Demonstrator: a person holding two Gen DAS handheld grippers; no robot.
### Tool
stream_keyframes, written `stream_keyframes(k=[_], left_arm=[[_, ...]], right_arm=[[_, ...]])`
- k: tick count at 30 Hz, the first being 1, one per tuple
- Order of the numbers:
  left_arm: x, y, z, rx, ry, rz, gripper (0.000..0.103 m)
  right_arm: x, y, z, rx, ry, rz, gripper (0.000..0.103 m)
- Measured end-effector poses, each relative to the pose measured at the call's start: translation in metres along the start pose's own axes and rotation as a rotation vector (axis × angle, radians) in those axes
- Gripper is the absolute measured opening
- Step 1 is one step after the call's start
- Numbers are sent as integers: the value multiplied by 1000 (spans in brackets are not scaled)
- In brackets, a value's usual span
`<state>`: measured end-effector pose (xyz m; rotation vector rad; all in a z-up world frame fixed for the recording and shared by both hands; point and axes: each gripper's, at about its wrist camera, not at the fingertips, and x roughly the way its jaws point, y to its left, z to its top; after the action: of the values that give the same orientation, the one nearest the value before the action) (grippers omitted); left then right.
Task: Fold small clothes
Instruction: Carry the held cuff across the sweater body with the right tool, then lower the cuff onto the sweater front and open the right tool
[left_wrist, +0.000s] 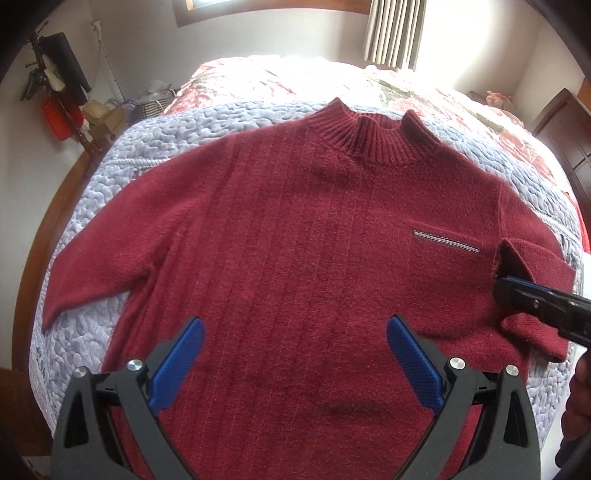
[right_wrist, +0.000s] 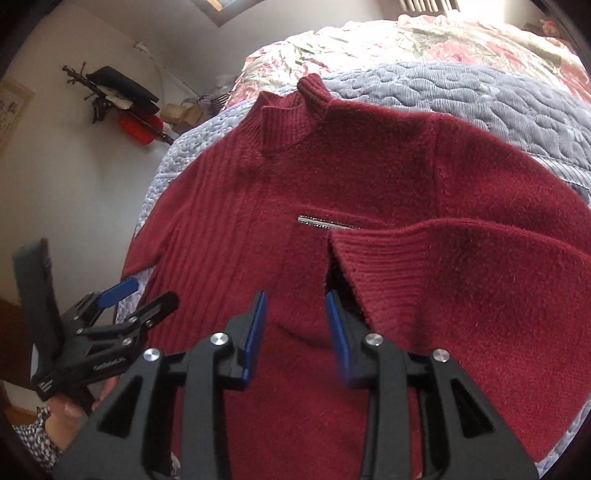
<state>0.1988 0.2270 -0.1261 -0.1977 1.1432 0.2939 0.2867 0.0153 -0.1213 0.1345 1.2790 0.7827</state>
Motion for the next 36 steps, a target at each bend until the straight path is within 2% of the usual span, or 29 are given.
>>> stream_keyframes(k=[2, 4, 8, 13, 16, 20, 21, 23, 25, 26, 27, 28, 31, 36], left_arm=[[3, -12, 5, 9, 12, -49, 99], [7, -30, 10, 31, 25, -104, 99], [19, -76, 20, 81, 60, -222, 99], [55, -118, 25, 95, 163, -217, 99], [72, -131, 25, 62, 217, -264, 99], [90, -149, 25, 51, 265, -281, 98], [91, -153, 25, 55, 260, -282, 96], [89, -162, 25, 84, 236, -276, 84], [82, -170, 27, 118, 212, -278, 54], [79, -173, 27, 128, 199, -271, 48], [77, -174, 28, 129, 195, -292, 33], [75, -174, 29, 121, 199, -317, 26], [63, -169, 33, 94, 162, -344, 18], [18, -142, 41, 84, -1, -342, 18]], right_arm=[[-26, 0, -8, -28, -44, -23, 46], [-53, -9, -19, -37, -84, -81, 45], [-96, -44, -43, 37, -132, -144, 50], [-122, -92, -75, 125, -160, -256, 51], [-128, -112, -93, 168, -159, -273, 51], [-134, -131, -108, 201, -167, -281, 51], [-134, -132, -111, 202, -170, -285, 51], [-134, -135, -114, 203, -172, -289, 51], [-132, -135, -115, 200, -171, -300, 51], [-132, -136, -116, 198, -172, -307, 51], [-132, -137, -115, 199, -174, -311, 51], [-132, -138, -115, 203, -178, -314, 51], [-133, -141, -112, 225, -192, -310, 51], [-136, -140, -107, 227, -207, -297, 51]])
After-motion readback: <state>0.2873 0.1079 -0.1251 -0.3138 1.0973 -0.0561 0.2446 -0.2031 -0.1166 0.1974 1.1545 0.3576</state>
